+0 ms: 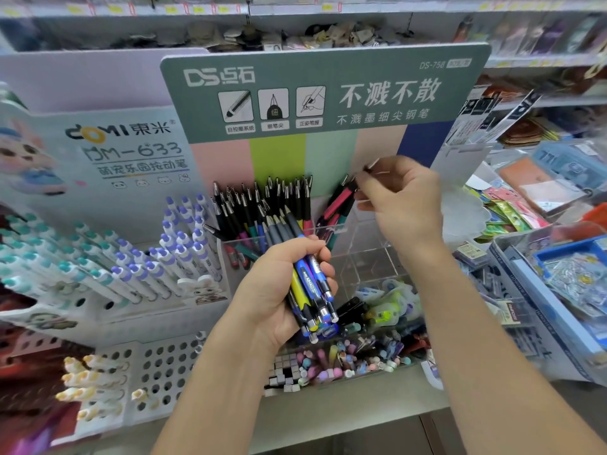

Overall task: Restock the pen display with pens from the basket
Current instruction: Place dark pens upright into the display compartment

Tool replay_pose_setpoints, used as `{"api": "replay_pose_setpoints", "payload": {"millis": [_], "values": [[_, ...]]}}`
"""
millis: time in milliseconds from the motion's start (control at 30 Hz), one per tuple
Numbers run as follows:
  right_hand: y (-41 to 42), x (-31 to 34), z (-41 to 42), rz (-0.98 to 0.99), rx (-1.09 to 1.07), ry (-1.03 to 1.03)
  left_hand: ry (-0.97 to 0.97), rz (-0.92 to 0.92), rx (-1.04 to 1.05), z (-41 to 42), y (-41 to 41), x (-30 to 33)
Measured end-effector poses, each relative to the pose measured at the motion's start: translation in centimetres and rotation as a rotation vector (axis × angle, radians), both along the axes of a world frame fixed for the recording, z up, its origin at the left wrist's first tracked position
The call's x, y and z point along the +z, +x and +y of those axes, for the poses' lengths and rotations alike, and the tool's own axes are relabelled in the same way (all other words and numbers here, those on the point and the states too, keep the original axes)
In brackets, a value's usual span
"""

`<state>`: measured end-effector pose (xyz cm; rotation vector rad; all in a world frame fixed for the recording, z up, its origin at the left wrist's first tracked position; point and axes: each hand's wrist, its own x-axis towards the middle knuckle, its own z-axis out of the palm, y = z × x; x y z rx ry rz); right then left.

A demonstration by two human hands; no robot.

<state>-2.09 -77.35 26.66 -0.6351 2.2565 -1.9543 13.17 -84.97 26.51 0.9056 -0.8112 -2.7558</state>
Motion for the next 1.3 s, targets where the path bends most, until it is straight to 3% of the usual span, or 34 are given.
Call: {"api": "replay_pose_setpoints", "payload": {"millis": [167, 367, 567, 700, 800, 933, 1067, 1200, 1300], "values": [[0.4, -1.9, -0.9, 0.204, -0.072, 0.163, -0.021, -0.016, -0.003, -0.2, 0.2, 0.0], [1.1, -1.8, -1.1, 0.103, -0.037, 0.176, -0.054, -0.033, -0.013, -0.2, 0.2, -0.2], [1.3, -1.6, -2.1, 0.162, 0.082, 0.23, -0.095, -0.073, -0.023, -0.2, -0.1, -0.5], [1.5, -1.5, -0.8, 0.192, 0.025, 0.281, -0.16, -0.102, -0.033, 0.0, -0.2, -0.9], [2.5, -0.1, 1.0, 0.046, 0.083, 0.302, -0.248, -0.109, -0.062, 0.3, -0.1, -1.0], [4.2, 1.0, 2.5, -0.328, 0.421, 0.293, -0.343, -0.084, -0.138, 1.2, -0.5, -0.7], [3.9, 0.8, 2.6, -0.407, 0.372, 0.221, -0.317, -0.076, -0.181, 1.4, -0.9, -0.4], [3.6, 1.2, 2.2, -0.555, 0.317, 0.072, -0.146, -0.041, -0.173, 1.3, -1.0, -0.1], [2.9, 1.7, 1.7, -0.529, 0.185, -0.066, -0.047, -0.044, -0.107, 1.2, -1.0, 0.0]]}}
